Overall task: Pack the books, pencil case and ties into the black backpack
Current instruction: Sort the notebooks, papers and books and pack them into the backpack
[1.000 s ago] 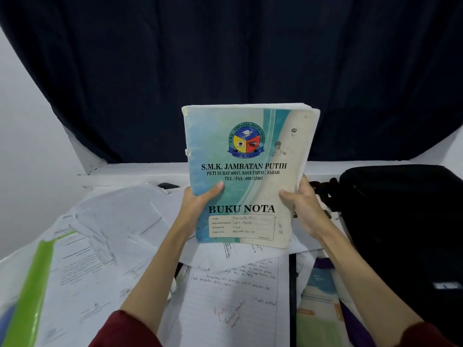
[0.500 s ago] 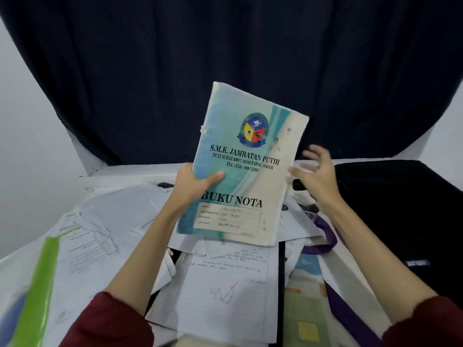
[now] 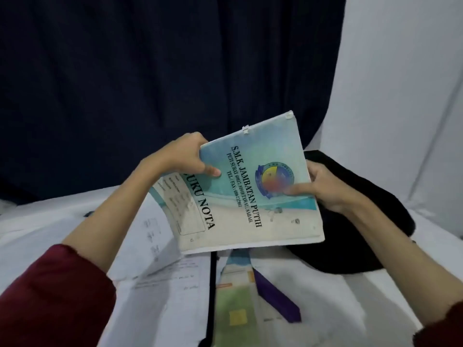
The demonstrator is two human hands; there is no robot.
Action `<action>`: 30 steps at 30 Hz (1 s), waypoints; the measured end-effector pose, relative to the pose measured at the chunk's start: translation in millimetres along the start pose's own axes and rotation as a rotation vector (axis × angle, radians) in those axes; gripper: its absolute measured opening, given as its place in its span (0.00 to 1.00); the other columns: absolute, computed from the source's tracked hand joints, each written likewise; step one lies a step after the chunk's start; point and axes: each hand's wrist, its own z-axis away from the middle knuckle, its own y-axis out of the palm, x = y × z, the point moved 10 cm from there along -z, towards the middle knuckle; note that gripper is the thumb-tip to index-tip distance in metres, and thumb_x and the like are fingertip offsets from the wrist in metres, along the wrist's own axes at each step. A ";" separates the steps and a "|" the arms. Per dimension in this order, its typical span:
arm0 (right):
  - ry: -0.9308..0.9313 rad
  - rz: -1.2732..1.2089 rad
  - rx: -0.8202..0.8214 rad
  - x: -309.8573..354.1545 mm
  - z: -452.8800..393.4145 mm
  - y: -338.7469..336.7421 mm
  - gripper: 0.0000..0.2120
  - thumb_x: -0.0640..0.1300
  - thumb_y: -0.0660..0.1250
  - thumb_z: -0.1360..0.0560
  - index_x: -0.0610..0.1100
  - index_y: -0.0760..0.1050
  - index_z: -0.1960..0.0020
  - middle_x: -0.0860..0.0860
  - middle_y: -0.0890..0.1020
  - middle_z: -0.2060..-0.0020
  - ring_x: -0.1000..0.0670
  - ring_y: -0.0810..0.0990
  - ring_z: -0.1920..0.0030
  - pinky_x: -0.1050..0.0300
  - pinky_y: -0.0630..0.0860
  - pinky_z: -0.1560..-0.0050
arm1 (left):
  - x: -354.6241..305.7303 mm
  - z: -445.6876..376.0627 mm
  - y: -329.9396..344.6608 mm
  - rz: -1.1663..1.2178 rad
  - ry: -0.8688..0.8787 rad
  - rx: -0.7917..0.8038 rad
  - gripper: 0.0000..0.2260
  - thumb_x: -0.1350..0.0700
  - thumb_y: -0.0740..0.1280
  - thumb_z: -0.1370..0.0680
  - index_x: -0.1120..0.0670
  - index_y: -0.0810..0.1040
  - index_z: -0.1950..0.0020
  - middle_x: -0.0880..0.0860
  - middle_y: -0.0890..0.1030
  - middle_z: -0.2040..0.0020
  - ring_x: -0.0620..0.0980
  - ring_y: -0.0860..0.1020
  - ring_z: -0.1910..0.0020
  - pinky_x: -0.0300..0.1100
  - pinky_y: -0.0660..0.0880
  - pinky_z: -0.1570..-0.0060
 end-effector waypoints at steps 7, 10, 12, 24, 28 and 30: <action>0.078 -0.279 -0.182 -57.6 61.5 -111.2 0.23 0.33 0.71 0.42 0.41 0.76 0.47 0.44 0.85 0.54 0.45 0.84 0.58 0.54 0.81 0.64 | -104.5 -58.3 53.3 -0.039 0.198 -0.228 0.26 0.50 0.76 0.32 0.44 0.69 0.38 0.44 0.74 0.43 0.43 0.73 0.44 0.45 0.72 0.47; 0.149 -0.434 -0.278 -91.8 84.4 -178.4 0.25 0.32 0.70 0.41 0.41 0.74 0.44 0.42 0.85 0.55 0.44 0.85 0.59 0.52 0.81 0.66 | -155.1 -50.2 87.7 0.162 0.351 -0.459 0.17 0.55 0.71 0.26 0.49 0.71 0.40 0.46 0.70 0.45 0.37 0.71 0.48 0.32 0.68 0.49; 0.149 -0.475 -0.307 -107.4 96.0 -223.6 0.28 0.31 0.69 0.41 0.40 0.73 0.41 0.42 0.84 0.54 0.43 0.85 0.58 0.52 0.81 0.66 | -177.4 -41.4 133.2 0.207 0.394 -0.441 0.09 0.51 0.69 0.25 0.46 0.71 0.48 0.41 0.70 0.51 0.38 0.72 0.53 0.31 0.69 0.55; 0.154 -0.569 -0.219 -133.9 79.4 -302.2 0.30 0.30 0.68 0.40 0.41 0.71 0.38 0.40 0.81 0.47 0.44 0.84 0.55 0.52 0.81 0.64 | -130.3 -33.0 282.0 0.243 -0.067 -0.229 0.09 0.50 0.67 0.23 0.53 0.83 0.52 0.40 0.80 0.59 0.41 0.79 0.56 0.43 0.75 0.54; 0.149 -0.579 -0.143 -128.7 59.4 -284.4 0.29 0.30 0.69 0.41 0.42 0.72 0.40 0.41 0.82 0.49 0.44 0.84 0.56 0.52 0.81 0.65 | -85.9 -48.9 262.4 0.517 -0.403 -0.296 0.03 0.59 0.68 0.23 0.55 0.80 0.57 0.48 0.81 0.59 0.46 0.76 0.56 0.39 0.70 0.57; 0.151 -0.592 -0.116 -128.6 50.6 -277.1 0.30 0.30 0.69 0.41 0.42 0.72 0.40 0.40 0.81 0.48 0.43 0.84 0.55 0.51 0.81 0.64 | -69.1 -51.4 256.8 0.754 -0.514 -0.342 0.12 0.62 0.67 0.23 0.58 0.78 0.40 0.50 0.80 0.45 0.47 0.75 0.46 0.40 0.70 0.45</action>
